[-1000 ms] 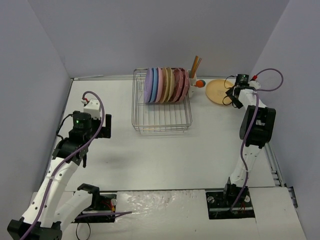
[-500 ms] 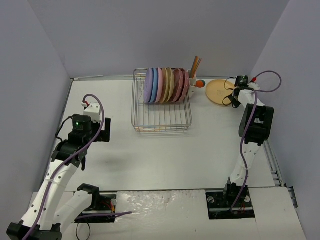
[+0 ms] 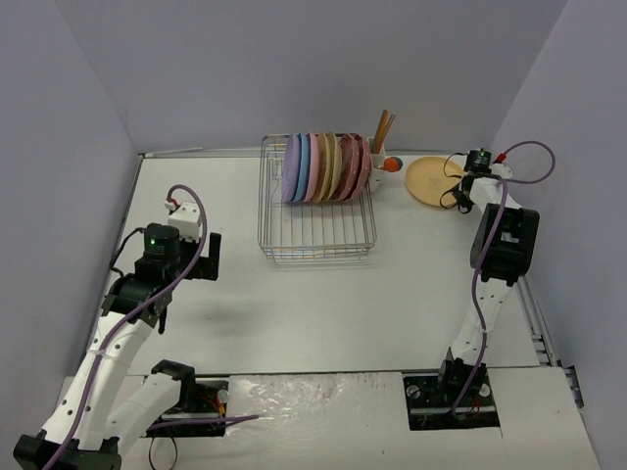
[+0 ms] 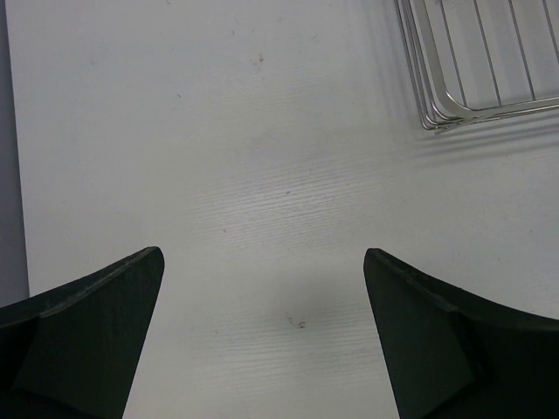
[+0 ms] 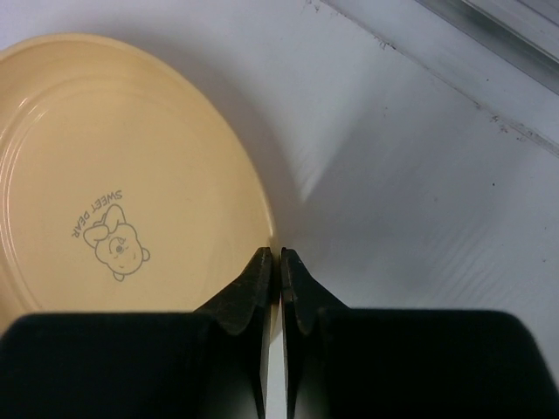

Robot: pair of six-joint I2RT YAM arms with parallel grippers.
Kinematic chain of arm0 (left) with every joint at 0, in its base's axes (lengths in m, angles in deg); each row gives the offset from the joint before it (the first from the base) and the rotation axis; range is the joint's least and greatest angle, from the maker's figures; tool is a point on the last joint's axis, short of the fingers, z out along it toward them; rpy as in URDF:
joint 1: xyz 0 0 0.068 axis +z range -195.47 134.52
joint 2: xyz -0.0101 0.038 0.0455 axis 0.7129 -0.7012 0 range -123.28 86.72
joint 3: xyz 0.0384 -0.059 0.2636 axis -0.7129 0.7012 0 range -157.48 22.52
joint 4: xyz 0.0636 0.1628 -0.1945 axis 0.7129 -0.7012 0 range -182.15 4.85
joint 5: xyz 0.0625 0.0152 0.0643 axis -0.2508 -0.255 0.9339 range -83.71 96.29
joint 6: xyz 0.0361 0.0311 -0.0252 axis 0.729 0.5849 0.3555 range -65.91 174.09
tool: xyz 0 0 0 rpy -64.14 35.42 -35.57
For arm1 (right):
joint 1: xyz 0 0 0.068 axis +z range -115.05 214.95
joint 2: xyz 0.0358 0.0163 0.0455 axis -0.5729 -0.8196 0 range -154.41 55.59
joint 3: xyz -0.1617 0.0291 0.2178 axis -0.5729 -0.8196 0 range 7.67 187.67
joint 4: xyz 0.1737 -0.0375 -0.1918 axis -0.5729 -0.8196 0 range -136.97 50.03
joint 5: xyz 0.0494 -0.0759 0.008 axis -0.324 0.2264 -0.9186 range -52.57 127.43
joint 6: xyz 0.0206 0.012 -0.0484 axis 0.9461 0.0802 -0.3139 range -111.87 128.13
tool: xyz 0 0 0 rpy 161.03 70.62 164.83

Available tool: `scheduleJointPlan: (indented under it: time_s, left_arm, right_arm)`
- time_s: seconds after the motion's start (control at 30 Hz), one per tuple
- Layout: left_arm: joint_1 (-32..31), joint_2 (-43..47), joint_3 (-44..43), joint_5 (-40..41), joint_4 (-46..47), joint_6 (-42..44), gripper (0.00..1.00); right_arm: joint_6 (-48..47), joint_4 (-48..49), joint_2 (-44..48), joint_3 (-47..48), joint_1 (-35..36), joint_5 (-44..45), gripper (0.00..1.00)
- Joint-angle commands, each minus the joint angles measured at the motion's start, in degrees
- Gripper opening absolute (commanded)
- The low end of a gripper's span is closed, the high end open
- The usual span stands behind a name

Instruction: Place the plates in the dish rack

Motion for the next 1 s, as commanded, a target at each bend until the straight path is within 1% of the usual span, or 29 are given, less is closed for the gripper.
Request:
scheduleJointPlan:
  time_s: [0.0, 0.13, 0.27, 0.33, 0.57, 0.7, 0.83, 0.97]
  left_arm:
    - [-1.0, 0.0, -3.7, -2.3, 2.2, 1.0, 0.97]
    - [-3.0, -0.7, -5.0, -2.3, 3.6, 1.3, 0.97]
    - [-6.1, -2.7, -7.3, -1.6, 5.0, 2.4, 0.97]
    - [-10.2, -3.9, -8.5, 0.0, 6.5, 5.3, 0.97]
    - [-19.5, -8.6, -10.5, 1.3, 16.0, 11.5, 0.97]
    - [-25.6, -13.3, -13.1, 3.6, 21.0, 19.7, 0.97]
    - [-30.8, -16.7, -13.8, 3.6, 25.2, 27.9, 0.97]
    - [-35.2, -19.0, -14.5, 2.6, 27.7, 38.1, 0.97]
  right_arm:
    - [-2.3, 1.9, 3.0, -1.0, -0.7, 1.6, 0.0]
    - [-4.5, 1.9, 9.2, -3.0, -0.7, 2.2, 0.0]
    - [-5.2, 1.8, 17.7, -5.9, -0.8, 1.8, 0.0]
    - [-5.2, 1.1, 21.9, -8.2, -0.5, 0.0, 0.0]
    - [-5.4, -2.5, 35.5, -13.2, -0.2, -4.6, 0.0]
    - [-5.8, -3.0, 44.4, -17.6, 0.6, -8.5, 0.0]
    - [-7.9, -5.9, 49.5, -17.8, 6.7, -9.7, 0.0]
    - [-8.6, -9.6, 52.0, -17.5, 14.7, -15.7, 0.0]
